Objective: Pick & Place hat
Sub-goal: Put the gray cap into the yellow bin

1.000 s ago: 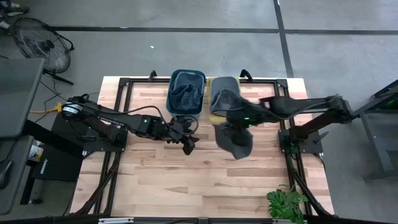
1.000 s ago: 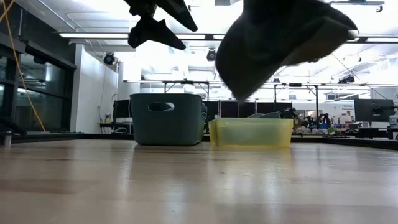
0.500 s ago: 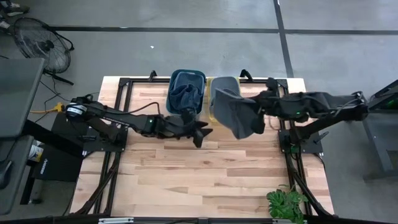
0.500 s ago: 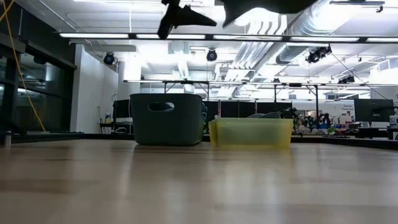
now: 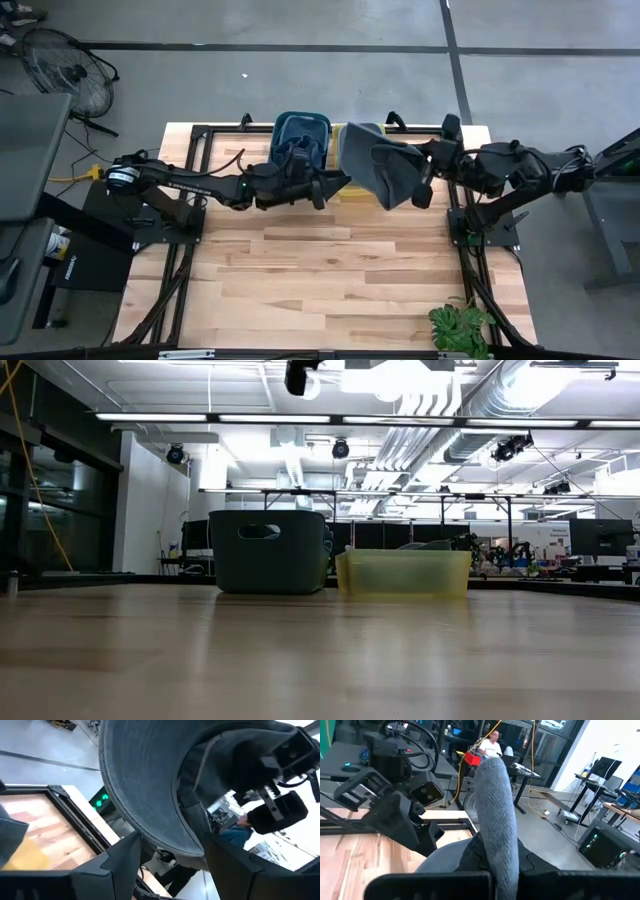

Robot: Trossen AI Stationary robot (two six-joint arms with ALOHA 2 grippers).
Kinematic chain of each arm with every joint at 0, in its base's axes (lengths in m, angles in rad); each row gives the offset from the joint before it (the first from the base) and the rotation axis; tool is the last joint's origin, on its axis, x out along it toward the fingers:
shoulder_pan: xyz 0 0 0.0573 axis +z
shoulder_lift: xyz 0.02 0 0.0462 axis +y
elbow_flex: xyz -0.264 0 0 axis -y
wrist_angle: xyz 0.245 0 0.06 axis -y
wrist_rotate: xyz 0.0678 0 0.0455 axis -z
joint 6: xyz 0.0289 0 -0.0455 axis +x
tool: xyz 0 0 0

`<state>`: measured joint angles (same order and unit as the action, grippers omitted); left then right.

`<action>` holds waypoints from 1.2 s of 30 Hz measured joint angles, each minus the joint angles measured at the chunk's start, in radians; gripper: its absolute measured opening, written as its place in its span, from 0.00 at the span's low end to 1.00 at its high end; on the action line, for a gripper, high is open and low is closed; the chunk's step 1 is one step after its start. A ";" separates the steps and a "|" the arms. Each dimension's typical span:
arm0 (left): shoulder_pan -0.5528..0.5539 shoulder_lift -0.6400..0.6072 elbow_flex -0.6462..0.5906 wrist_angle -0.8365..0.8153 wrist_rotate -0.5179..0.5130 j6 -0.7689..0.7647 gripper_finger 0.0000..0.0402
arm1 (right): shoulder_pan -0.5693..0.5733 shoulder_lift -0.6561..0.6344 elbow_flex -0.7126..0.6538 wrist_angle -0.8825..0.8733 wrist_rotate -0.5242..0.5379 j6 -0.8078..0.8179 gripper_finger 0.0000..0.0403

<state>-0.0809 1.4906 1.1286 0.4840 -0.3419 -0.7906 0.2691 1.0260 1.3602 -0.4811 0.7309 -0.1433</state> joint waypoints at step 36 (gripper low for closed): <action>0.001 0.000 0.002 0.049 -0.049 -0.081 0.04 | -0.002 0.049 0.000 0.038 -0.057 0.022 0.00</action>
<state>-0.0795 1.4904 1.1304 0.5328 -0.3908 -0.8715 0.2676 1.0749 1.3598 -0.4430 0.6743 -0.1212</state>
